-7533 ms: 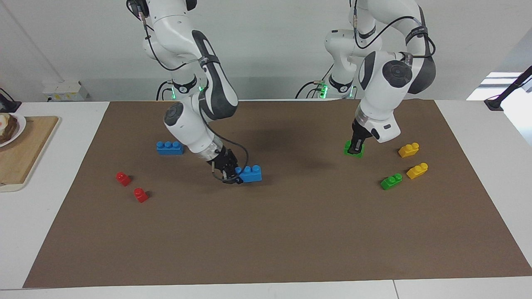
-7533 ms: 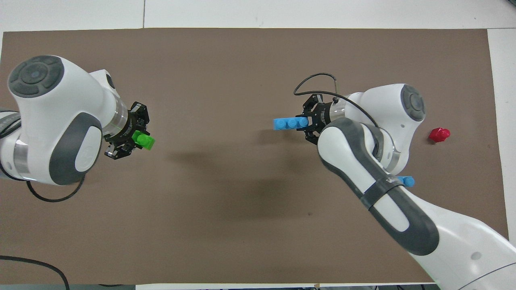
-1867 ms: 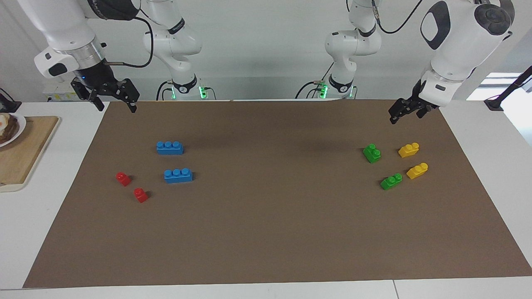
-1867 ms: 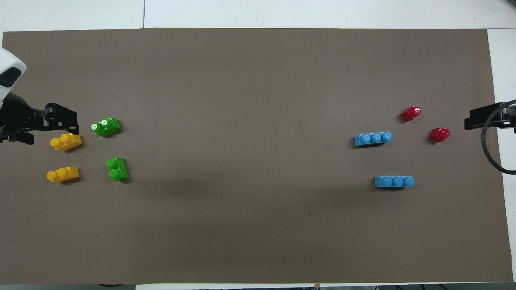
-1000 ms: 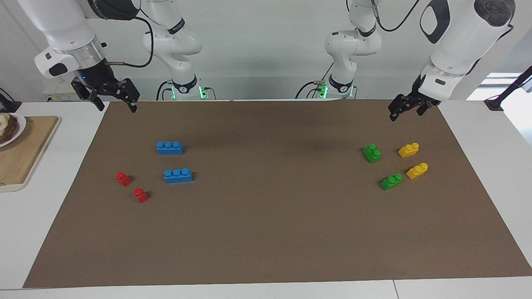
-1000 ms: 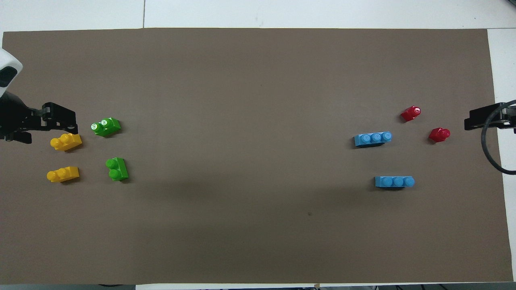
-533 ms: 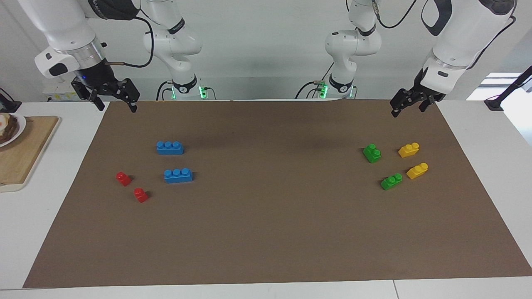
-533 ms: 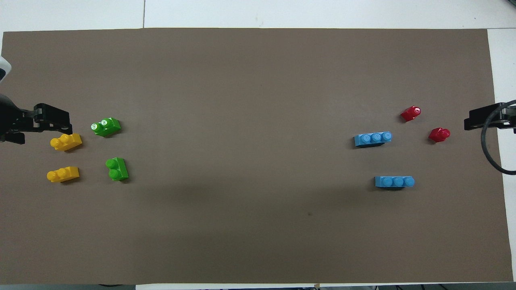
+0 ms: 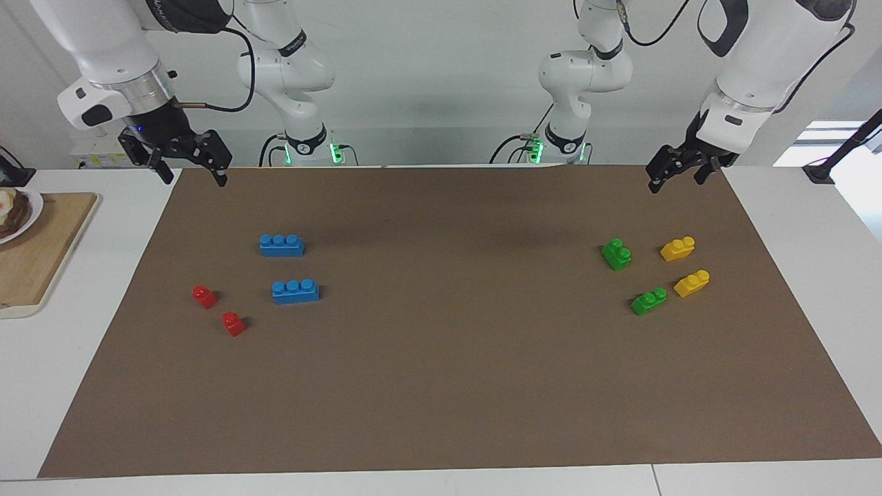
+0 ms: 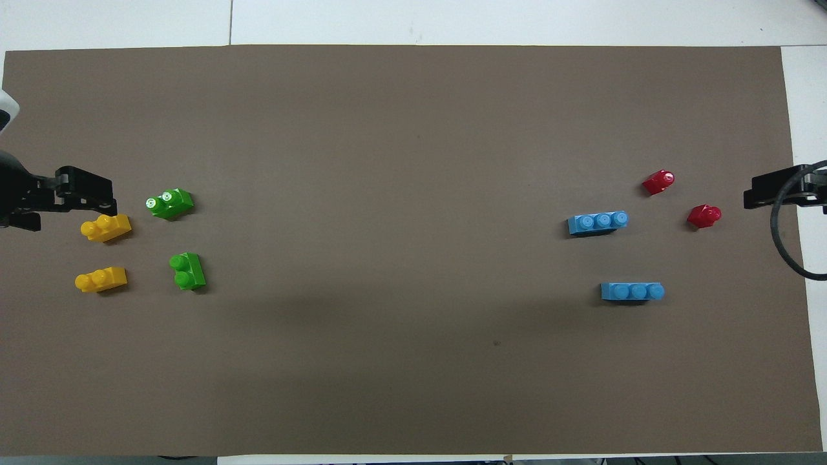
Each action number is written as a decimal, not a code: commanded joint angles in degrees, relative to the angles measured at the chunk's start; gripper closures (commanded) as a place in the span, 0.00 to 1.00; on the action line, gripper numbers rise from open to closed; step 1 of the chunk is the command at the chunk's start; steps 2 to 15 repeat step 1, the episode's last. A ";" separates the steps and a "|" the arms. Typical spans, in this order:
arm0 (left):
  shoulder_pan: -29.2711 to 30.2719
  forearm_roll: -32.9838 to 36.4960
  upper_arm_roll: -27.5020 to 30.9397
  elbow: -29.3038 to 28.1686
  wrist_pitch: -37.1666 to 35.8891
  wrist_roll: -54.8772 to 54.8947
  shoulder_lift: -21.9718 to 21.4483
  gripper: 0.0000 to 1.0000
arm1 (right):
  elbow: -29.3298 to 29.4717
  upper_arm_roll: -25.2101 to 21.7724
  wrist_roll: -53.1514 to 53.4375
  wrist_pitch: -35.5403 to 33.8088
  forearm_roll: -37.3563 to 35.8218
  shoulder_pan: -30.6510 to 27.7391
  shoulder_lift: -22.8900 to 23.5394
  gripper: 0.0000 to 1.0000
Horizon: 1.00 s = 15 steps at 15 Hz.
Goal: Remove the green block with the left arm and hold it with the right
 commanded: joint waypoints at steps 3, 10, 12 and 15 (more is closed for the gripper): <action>-0.72 0.63 0.59 -0.36 -0.42 0.42 -0.65 0.00 | -0.78 0.32 -1.01 -0.32 -0.92 0.08 -1.09 0.00; -0.72 0.63 0.59 -0.36 -0.42 0.42 -0.65 0.00 | -0.78 0.32 -1.01 -0.32 -0.92 0.08 -1.09 0.00; -0.72 0.63 0.59 -0.36 -0.42 0.42 -0.65 0.00 | -0.78 0.32 -1.01 -0.32 -0.92 0.08 -1.09 0.00; -0.72 0.63 0.59 -0.36 -0.42 0.42 -0.65 0.00 | -0.78 0.32 -1.01 -0.32 -0.92 0.08 -1.09 0.00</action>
